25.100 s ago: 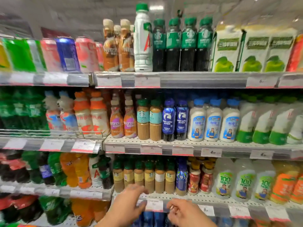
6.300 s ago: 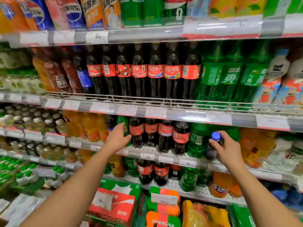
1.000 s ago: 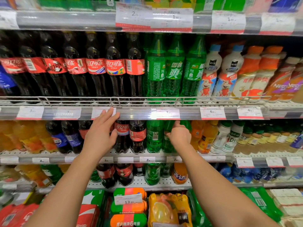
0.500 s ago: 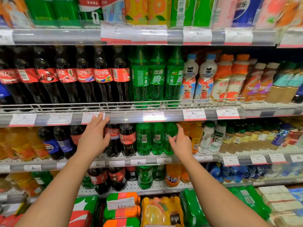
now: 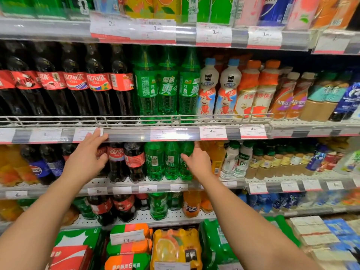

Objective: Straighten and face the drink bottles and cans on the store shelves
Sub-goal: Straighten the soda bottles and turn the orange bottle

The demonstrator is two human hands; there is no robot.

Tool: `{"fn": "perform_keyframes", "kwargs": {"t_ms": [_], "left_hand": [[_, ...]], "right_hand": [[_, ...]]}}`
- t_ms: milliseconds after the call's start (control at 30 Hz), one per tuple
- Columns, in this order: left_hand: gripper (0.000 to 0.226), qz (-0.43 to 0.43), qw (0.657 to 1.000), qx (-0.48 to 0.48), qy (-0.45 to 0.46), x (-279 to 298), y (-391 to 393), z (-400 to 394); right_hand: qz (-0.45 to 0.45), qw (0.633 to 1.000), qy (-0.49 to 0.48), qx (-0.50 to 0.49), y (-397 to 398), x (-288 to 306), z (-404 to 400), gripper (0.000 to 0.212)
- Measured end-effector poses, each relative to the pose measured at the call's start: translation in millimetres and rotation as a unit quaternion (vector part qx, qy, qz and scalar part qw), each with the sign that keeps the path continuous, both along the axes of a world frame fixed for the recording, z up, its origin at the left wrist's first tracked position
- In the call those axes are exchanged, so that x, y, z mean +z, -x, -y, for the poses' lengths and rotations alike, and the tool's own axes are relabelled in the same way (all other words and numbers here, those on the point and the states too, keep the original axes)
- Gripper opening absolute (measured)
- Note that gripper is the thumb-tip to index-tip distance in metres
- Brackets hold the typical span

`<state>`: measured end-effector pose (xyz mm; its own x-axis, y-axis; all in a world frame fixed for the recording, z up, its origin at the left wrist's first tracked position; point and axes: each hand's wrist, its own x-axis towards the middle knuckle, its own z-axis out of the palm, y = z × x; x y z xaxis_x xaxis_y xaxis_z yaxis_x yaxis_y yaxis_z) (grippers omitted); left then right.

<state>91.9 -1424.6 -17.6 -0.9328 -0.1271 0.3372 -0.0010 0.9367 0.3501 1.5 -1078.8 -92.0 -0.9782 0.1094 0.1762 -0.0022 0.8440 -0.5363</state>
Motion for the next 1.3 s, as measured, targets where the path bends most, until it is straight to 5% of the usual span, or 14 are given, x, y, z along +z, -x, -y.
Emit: {"fn": "perform_keyframes", "kwargs": {"t_ms": [133, 333, 600, 1033, 1300], "left_hand": [[0.069, -0.001, 1.0, 0.005, 0.009, -0.8, 0.8, 2.0], [0.064, 0.0, 0.999, 0.038, 0.021, 10.5, -2.8, -10.7], [0.071, 0.061, 0.994, 0.063, 0.06, 21.5, -6.7, -34.3], [0.071, 0.063, 0.994, 0.078, 0.048, 19.2, -6.0, -32.3], [0.07, 0.06, 0.994, 0.083, 0.027, 19.5, -9.6, -30.9]], "right_hand": [[-0.122, 0.988, 0.065, -0.067, -26.2, -9.2, -37.9, 0.023], [-0.067, 0.984, 0.099, -0.133, -1.4, -4.7, -85.1, 0.062], [0.013, 0.988, 0.125, -0.086, 20.2, 7.0, -106.5, 0.059], [-0.03, 0.996, -0.04, -0.074, -5.1, 10.9, -107.7, 0.055], [-0.099, 0.992, 0.073, -0.02, -72.0, 8.1, -116.6, 0.031]]}}
